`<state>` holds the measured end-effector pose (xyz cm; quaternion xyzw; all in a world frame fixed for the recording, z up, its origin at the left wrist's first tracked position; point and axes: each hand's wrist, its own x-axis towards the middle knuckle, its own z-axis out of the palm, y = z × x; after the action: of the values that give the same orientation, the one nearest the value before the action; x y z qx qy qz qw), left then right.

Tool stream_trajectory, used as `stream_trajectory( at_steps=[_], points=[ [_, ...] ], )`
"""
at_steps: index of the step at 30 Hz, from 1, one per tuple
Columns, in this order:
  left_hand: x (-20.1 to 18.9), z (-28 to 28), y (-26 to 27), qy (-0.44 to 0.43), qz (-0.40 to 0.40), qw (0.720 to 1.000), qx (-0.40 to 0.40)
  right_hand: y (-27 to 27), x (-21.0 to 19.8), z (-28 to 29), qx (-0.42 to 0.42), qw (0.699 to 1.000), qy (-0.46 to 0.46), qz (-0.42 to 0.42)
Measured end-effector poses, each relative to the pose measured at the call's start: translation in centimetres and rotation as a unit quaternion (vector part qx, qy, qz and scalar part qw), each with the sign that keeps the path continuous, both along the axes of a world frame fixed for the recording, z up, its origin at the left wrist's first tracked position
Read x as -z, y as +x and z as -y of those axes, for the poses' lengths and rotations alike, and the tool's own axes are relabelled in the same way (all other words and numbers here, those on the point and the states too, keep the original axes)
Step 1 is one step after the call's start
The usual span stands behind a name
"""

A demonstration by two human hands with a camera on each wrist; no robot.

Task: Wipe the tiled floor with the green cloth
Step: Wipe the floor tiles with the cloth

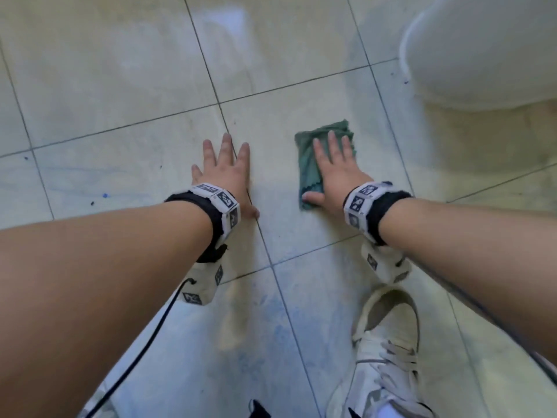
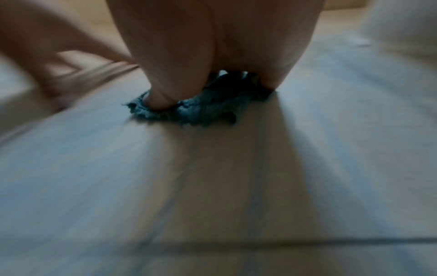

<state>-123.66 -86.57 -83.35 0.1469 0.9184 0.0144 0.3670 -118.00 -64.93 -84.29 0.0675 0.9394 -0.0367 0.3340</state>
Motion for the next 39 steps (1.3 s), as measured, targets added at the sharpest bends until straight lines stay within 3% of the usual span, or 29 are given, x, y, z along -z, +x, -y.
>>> stream_trajectory(
  at_steps=[2,5,8,14,18,20,23,27,34,39],
  points=[
    [0.0,-0.1,-0.1,-0.003,0.004,1.0,0.0,-1.4,-0.3,-4.1,0.092,0.995,0.048,0.005],
    [0.2,-0.2,-0.1,-0.001,0.003,1.0,-0.005,-1.9,-1.0,-6.1,0.151,0.986,0.067,0.02],
    [0.3,-0.3,-0.1,-0.004,0.002,1.0,-0.006,-0.2,-1.4,-2.9,0.132,0.99,0.054,0.018],
    [0.2,-0.5,-0.3,-0.007,0.008,1.0,-0.006,4.5,-0.2,6.8,-0.031,0.998,-0.035,0.045],
    [0.2,-0.6,-0.2,-0.007,0.005,1.0,-0.004,3.7,-0.1,5.5,-0.074,0.996,-0.046,0.033],
    [0.3,-0.4,-0.3,-0.005,0.001,1.0,-0.008,1.6,-0.3,2.0,-0.037,0.999,-0.029,0.014],
    [0.2,-0.4,-0.1,-0.004,0.005,1.0,-0.008,-0.7,-0.7,-3.4,0.092,0.996,0.022,0.008],
    [0.4,-0.3,-0.1,0.0,0.006,1.0,-0.01,1.2,-0.8,-4.1,0.168,0.985,0.042,0.011],
    [0.0,-0.7,-0.1,-0.007,-0.001,1.0,-0.009,4.1,0.5,3.7,0.081,0.997,-0.009,0.001],
    [0.2,-0.4,0.1,0.0,-0.002,1.0,-0.003,3.2,-1.1,1.6,0.059,0.998,-0.03,-0.015]
  ],
)
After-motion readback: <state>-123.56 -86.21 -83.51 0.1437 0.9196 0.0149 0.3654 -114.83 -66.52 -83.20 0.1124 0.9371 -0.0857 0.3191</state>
